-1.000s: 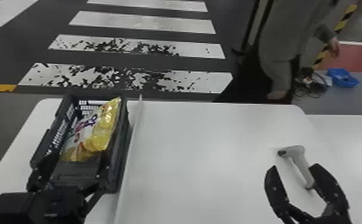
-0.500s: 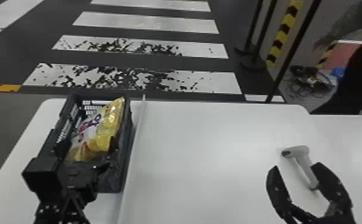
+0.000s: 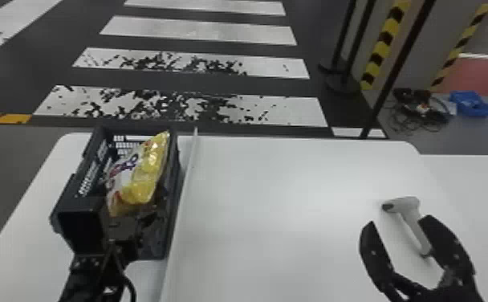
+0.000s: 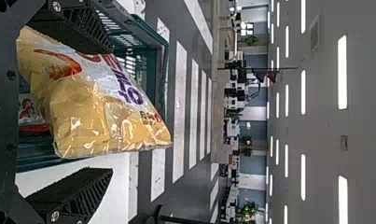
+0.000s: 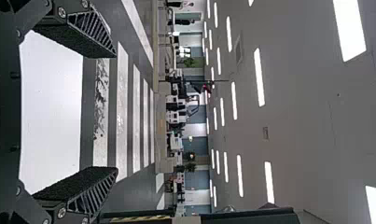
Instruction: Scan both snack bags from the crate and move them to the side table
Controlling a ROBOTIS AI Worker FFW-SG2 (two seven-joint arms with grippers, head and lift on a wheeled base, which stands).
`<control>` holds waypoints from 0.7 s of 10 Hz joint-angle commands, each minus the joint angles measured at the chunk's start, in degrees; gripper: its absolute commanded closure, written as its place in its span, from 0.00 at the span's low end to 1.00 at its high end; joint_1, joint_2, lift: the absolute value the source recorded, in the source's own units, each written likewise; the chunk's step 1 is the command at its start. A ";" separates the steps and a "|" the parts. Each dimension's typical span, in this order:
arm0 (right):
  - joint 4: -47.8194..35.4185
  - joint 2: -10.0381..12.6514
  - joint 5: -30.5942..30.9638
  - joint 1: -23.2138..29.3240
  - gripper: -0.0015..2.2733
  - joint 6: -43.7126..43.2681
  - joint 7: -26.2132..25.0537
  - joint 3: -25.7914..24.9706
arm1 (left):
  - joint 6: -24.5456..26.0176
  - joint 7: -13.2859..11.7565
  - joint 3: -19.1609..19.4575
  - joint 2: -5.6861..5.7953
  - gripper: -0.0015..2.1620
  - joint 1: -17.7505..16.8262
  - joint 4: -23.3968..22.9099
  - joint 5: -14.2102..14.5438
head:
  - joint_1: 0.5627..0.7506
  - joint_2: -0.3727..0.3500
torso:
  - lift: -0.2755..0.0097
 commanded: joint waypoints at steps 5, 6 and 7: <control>0.16 -0.15 -0.25 -0.05 0.06 -0.33 0.00 0.00 | 0.68 -0.88 -0.70 -0.50 0.30 -1.79 1.47 -0.35 | 0.70 0.38 | 0.63; 0.07 -0.15 -0.25 -0.05 0.06 -0.50 0.00 0.00 | 0.86 -0.88 -0.70 -0.50 0.34 -1.71 1.47 -0.44 | 0.70 0.38 | 0.63; 0.07 -0.15 -0.25 -0.05 0.06 -0.86 0.00 0.00 | 0.68 -0.88 -0.61 -0.50 0.34 -1.71 1.47 -0.52 | 0.70 0.38 | 0.63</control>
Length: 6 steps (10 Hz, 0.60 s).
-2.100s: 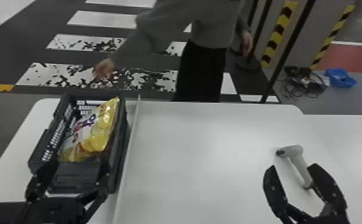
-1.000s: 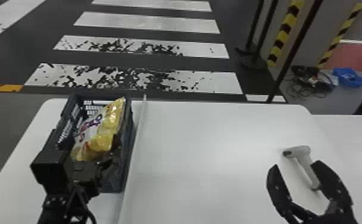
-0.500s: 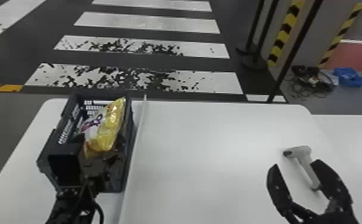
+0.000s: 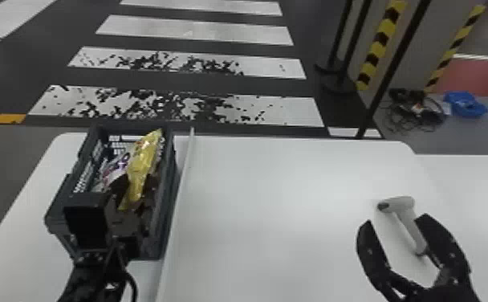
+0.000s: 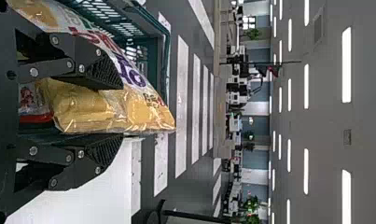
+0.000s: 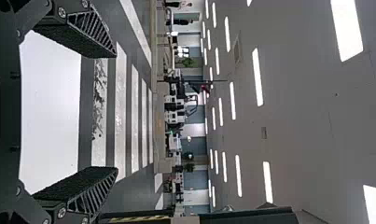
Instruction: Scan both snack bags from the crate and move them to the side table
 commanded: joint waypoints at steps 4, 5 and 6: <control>-0.16 -0.18 -0.09 0.27 0.06 -1.14 0.00 -0.09 | -1.32 1.42 -0.19 -0.17 0.89 0.11 0.09 -0.39 | 0.70 0.39 | 0.63; -0.16 -0.18 -0.09 0.27 0.06 -1.14 0.00 0.00 | -1.85 1.95 -0.19 -0.09 0.89 0.38 0.00 -0.66 | 0.70 0.39 | 0.63; -0.08 -0.18 -0.09 0.27 0.06 -1.31 0.00 0.18 | -2.55 3.79 -0.28 -0.09 0.96 0.82 -0.53 -1.97 | 0.70 0.39 | 0.63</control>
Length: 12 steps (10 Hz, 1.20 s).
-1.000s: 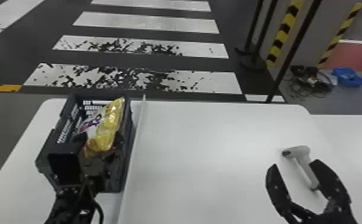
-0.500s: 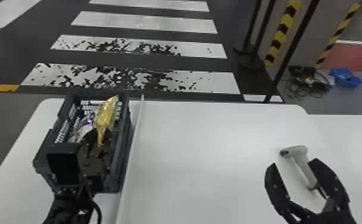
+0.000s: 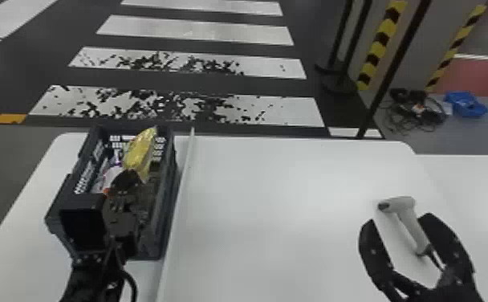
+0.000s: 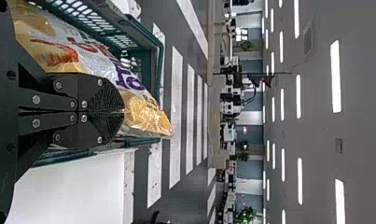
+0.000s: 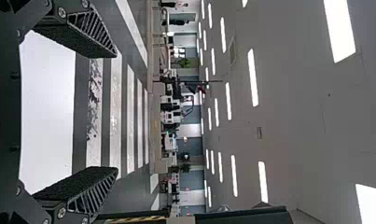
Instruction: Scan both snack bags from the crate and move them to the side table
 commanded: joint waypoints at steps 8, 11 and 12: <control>0.07 -0.18 -0.70 -0.87 0.06 0.01 0.00 0.57 | 1.04 4.61 -0.50 0.99 0.97 2.59 -10.54 -7.11 | 0.70 0.44 | 0.63; 0.07 -0.18 -0.97 -0.96 0.06 0.01 0.00 0.57 | 2.62 6.10 -3.93 2.04 0.97 3.38 -16.16 -11.15 | 0.70 0.42 | 0.63; -0.02 -0.09 -0.97 -0.96 0.06 -0.34 0.00 0.57 | 2.80 6.10 -5.25 2.31 0.97 3.38 -17.31 -11.76 | 0.70 0.40 | 0.63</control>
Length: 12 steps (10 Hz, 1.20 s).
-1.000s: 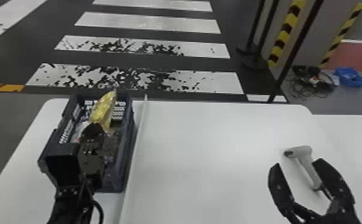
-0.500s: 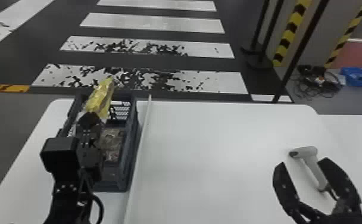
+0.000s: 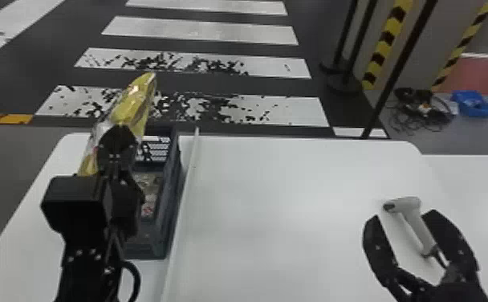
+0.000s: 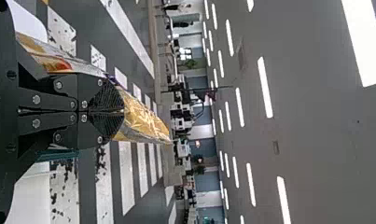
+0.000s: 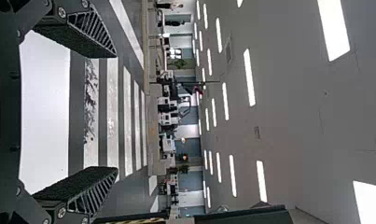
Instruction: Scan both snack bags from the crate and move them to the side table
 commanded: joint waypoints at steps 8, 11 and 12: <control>0.45 0.33 -1.69 -0.88 0.06 0.16 -0.09 -0.61 | 2.42 -1.95 -16.16 2.20 0.97 -3.58 -2.45 -6.88 | 0.70 0.17 | 0.63; 0.98 0.33 -1.78 -1.40 0.06 0.86 -0.35 -0.61 | 2.06 -3.80 -22.40 2.29 0.97 -5.95 0.28 -7.50 | 0.70 0.06 | 0.63; 1.06 0.41 -1.78 -1.49 0.06 0.86 -0.35 -0.53 | 1.36 -4.85 -24.60 2.38 0.97 -7.09 2.21 -7.67 | 0.70 0.03 | 0.63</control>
